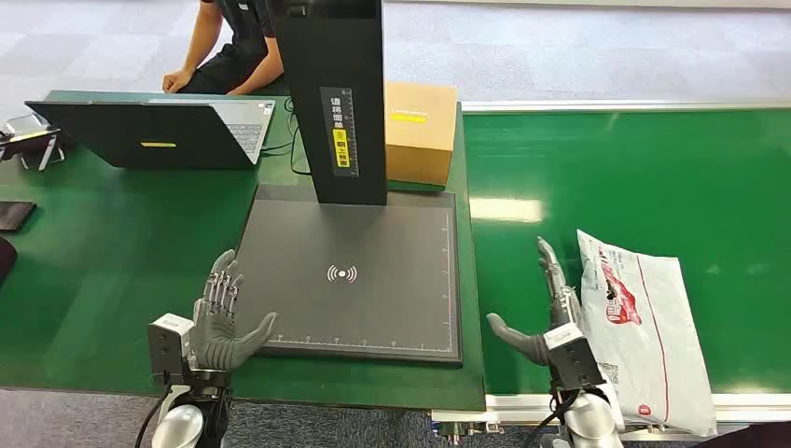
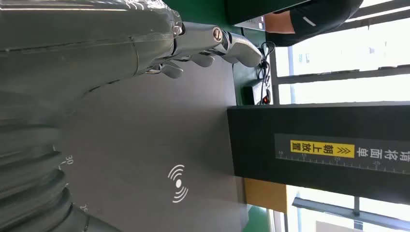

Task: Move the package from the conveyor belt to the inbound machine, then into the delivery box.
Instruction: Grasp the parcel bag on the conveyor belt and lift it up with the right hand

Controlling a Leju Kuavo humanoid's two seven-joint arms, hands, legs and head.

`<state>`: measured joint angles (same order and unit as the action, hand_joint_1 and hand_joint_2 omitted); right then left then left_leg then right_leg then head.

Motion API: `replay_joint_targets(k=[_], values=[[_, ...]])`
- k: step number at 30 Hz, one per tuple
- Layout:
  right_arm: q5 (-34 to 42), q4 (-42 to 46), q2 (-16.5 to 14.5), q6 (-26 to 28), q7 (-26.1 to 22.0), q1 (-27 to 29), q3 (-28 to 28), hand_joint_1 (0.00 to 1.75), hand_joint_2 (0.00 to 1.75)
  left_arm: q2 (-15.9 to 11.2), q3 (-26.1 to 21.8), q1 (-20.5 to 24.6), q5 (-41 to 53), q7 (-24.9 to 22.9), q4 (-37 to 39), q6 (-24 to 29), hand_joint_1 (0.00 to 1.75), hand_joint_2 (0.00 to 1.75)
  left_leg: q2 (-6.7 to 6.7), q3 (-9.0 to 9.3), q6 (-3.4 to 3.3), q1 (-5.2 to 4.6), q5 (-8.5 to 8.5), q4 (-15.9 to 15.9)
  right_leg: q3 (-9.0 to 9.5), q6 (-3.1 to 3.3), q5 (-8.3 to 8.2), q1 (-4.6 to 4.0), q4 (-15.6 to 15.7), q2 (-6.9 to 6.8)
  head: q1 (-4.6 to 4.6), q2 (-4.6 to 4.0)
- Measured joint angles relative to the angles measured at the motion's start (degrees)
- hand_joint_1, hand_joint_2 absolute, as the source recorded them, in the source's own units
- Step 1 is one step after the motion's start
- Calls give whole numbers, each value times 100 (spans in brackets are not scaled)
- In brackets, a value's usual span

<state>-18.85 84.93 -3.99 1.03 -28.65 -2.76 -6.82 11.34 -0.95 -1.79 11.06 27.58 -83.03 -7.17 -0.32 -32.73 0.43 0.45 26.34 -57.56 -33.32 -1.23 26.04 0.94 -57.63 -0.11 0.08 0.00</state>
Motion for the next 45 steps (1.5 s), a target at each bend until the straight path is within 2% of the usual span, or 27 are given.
replay_joint_targets(k=[8, 18, 35, 39, 45], values=[[-282, -14, 377, 306, 109, -207, -1017, 0, 175, -2, -32, -6, 31, 7, 11, -18, 0, 175, 0, 1, -3, -6, 2, -1, 0, -2, -2, 4, 1, 0, -1, 0], [-914, -339, 620, 1153, 439, -156, -2150, 0, 175, -8, -26, 7, 31, 11, 67, -39, 0, 175, 0, 0, -3, -5, 3, 0, -3, -2, 0, 2, 1, 1, 1, 0], [-969, -656, 624, 1199, 488, -143, -2461, 0, 175, -9, -20, 7, 31, 11, 98, -39, 0, 175, 1, 1, -3, -6, 2, 0, -2, -2, 0, 2, 1, 1, -1, 0], [-1167, -785, 625, 955, 990, -149, -2513, 0, 175, -9, -19, 8, 37, 11, 108, -38, 0, 175, 1, 1, -3, -5, 2, 0, -1, -2, 0, 2, 1, 1, -1, 0], [-2172, -1598, 705, -72, 2049, -182, -2528, 0, 175, -12, -19, 60, 42, 22, 204, -39, 0, 175, 0, 1, -3, -5, 2, 0, 0, -2, 0, 2, 1, 0, 0, 0]])
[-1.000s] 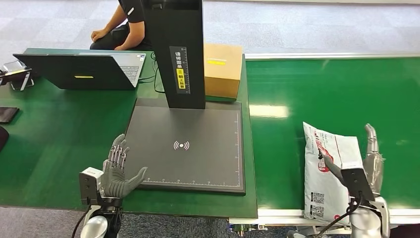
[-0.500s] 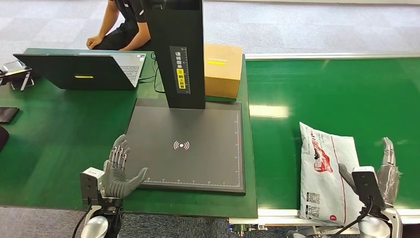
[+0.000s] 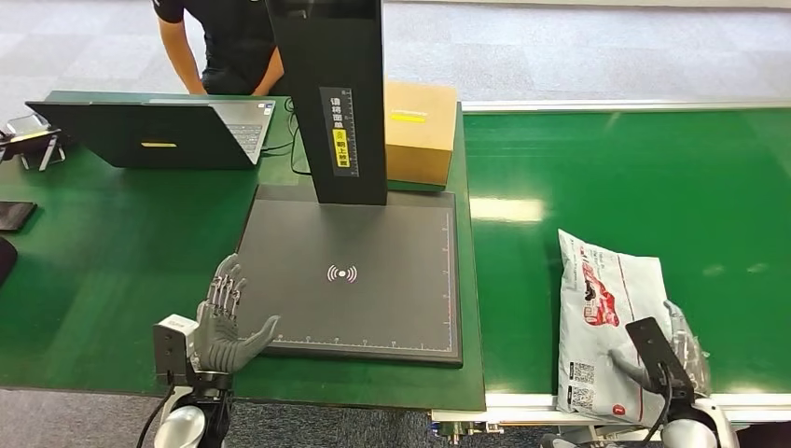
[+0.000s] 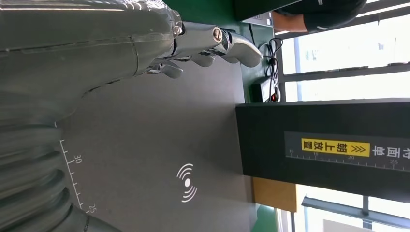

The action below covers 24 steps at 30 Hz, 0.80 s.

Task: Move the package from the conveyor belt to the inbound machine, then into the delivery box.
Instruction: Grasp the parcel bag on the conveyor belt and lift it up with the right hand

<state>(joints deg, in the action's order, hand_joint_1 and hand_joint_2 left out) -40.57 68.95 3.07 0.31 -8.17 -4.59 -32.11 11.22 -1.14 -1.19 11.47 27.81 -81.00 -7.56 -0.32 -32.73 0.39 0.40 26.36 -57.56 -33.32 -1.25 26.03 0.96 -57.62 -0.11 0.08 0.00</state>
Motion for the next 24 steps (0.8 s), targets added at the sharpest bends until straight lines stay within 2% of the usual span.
replay_joint_targets(k=[7, 23, 24], values=[[-734, -861, 174, -440, 587, -372, 224, 0, 175, -8, 0, 59, 8, -2, 91, 0, 0, 175, 17, 33, 2, 11, 7, 0, 31, 0, 0, -12, 9, 17, -1, 0], [-1155, -1285, 272, -570, 825, -647, 610, 0, 175, -8, 0, 49, 16, -44, 91, 38, 0, 175, 30, 119, -15, 29, 19, 0, 135, -16, -11, -25, 59, 25, 0, 0], [-1183, -1296, 277, -580, 839, -657, 639, 44, 175, -8, 0, 47, 16, -49, 91, 43, 0, 175, 31, 122, -16, 31, 20, 0, 139, -18, -13, -25, 63, 26, 0, 0]])
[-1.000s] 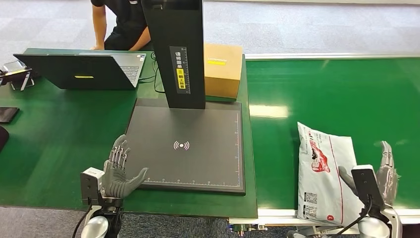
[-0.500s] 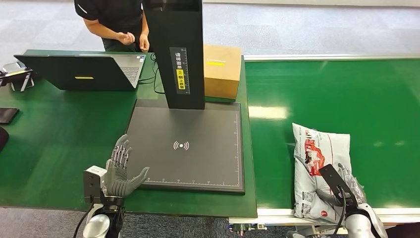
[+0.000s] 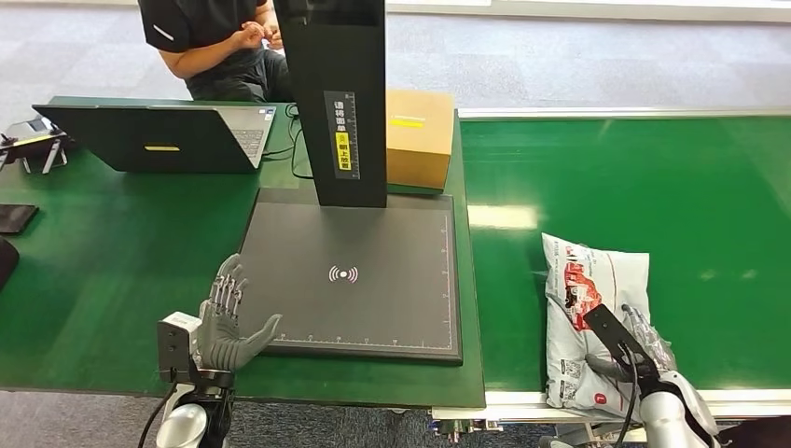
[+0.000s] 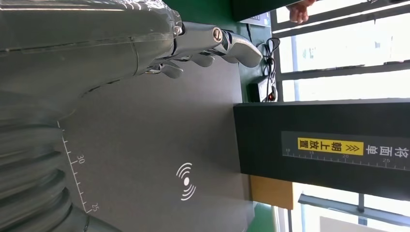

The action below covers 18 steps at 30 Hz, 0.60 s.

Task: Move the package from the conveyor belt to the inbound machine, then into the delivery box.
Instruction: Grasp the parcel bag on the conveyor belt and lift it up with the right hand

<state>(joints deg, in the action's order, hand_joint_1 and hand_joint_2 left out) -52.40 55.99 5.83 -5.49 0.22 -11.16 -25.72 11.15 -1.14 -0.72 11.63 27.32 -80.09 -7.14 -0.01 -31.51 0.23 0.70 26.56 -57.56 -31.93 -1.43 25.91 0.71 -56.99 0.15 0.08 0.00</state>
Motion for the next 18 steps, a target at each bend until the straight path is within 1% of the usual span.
replay_joint_targets(k=[3, 11, 18], values=[[-62, -22, 7, -18, 23, -23, 72, 175, 175, 0, -3, -9, -1, -10, -2, 12, 0, 175, 2, 4, -2, 3, 0, 0, 9, -9, -6, 0, 9, 2, 1, 0], [-97, -138, 32, -47, 0, -126, 201, 175, 175, 0, -19, -34, 17, -61, -12, 20, 0, 175, 7, 1, -29, 6, -7, -1, 16, -33, -22, 5, 26, 6, 1, 0], [-106, -320, 80, -48, -45, -275, 278, 175, 175, 0, -44, -34, 19, -78, -19, 21, 0, 175, 7, 0, -35, 5, -3, -2, 18, -35, -23, 1, 27, 6, -1, 0]])
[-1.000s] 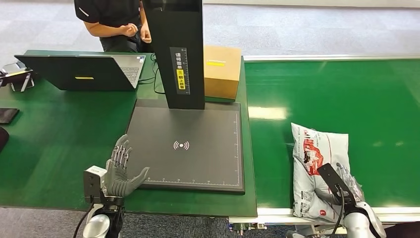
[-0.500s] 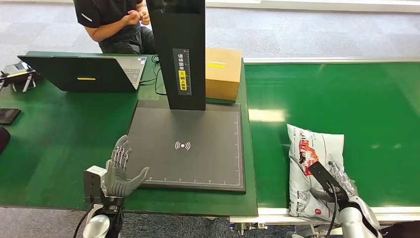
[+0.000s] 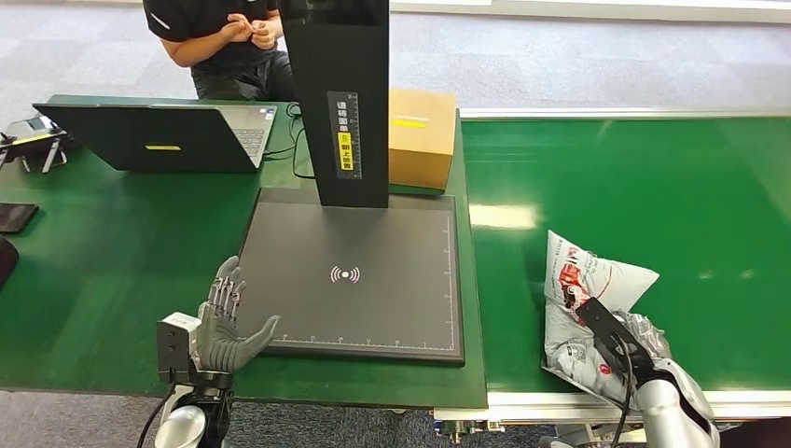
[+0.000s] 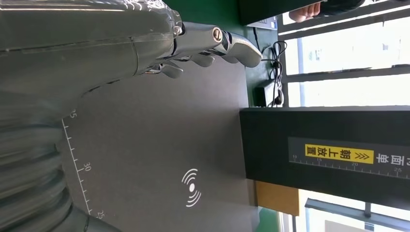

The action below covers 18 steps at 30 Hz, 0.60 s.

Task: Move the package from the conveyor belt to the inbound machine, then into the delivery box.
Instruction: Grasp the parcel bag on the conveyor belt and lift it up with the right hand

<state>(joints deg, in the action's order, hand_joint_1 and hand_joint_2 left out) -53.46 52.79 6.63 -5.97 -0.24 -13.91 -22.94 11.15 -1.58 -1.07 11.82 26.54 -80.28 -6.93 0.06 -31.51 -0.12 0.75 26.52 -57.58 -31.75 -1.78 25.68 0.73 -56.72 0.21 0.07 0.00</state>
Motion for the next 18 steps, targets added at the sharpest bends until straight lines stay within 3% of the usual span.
replay_joint_targets(k=[5, 9, 13, 18], values=[[6, -73, 24, 37, -61, -45, 47, 175, 175, 0, -10, -3, 2, -9, -16, 1, 0, 175, 0, -2, 2, 1, 6, 1, -2, 3, 8, -3, 0, 0, 1, 0], [164, -78, 6, 431, -208, -38, 70, 175, 175, 2, -24, -57, 0, -14, -75, 6, 0, 175, 0, -10, 1, 1, 6, 1, -4, 2, 7, 1, -1, 0, 2, 0], [440, 248, -146, 948, -326, 98, 54, 175, 175, 13, -53, -155, 8, -23, -204, 15, 0, 175, -1, -29, -3, -2, 1, 1, -23, -2, 4, 6, -3, -2, 2, 0], [939, 1057, -436, 1290, -813, 380, 4, 175, 175, 39, -75, -212, 15, -28, -290, 15, 0, 175, -3, -61, -4, -5, -4, 1, -58, -2, 1, 9, -10, -3, 1, 0]])
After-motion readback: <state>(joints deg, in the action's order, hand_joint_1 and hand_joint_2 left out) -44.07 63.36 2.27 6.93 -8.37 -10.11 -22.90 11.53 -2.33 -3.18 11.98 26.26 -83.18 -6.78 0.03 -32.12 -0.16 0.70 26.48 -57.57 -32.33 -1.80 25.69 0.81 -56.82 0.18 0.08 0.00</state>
